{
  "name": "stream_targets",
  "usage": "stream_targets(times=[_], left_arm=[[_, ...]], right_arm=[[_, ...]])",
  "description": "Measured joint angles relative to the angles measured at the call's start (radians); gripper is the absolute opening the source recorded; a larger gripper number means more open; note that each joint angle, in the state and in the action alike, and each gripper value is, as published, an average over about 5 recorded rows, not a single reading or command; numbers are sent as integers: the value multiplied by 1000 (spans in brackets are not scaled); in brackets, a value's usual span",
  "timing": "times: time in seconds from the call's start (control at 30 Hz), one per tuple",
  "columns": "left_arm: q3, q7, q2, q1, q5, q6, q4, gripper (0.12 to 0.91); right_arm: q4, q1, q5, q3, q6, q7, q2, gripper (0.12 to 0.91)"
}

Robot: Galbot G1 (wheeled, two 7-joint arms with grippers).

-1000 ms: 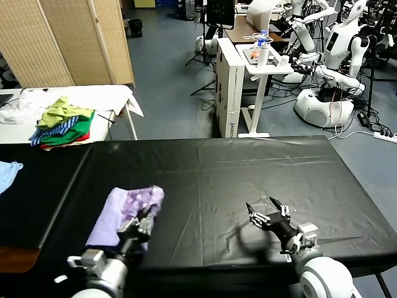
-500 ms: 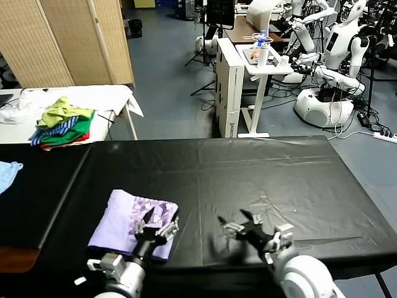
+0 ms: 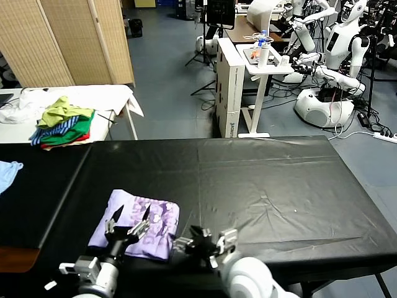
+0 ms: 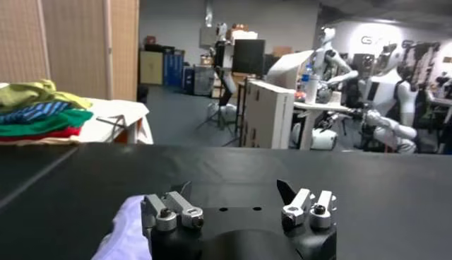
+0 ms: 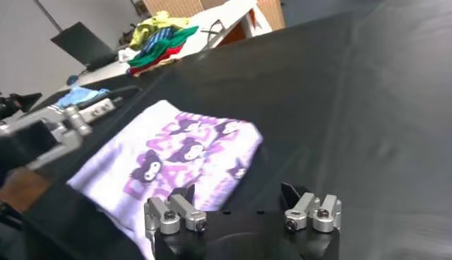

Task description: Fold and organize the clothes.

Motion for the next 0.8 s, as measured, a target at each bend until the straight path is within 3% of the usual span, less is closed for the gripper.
stream_targets(times=[0.23,0.33,0.53,0.8], left_arm=[[-13,-1,-12,18,4,-12,-3,907],[-16,-1,-16,21,5,-15,-3,907],[-27,-1,-17,17,5,-19,6,907],[-20,-1,-31,8,10,-25,25,907]], right_arm=[[-9,-9,-17,22,1,-8,16,298],[1,-19,-20,44,-12,-11,8,180],[34,-27,-19,133,-80,-47,-46,166],[44,-18,-18,294,-149,-133,-173,166]])
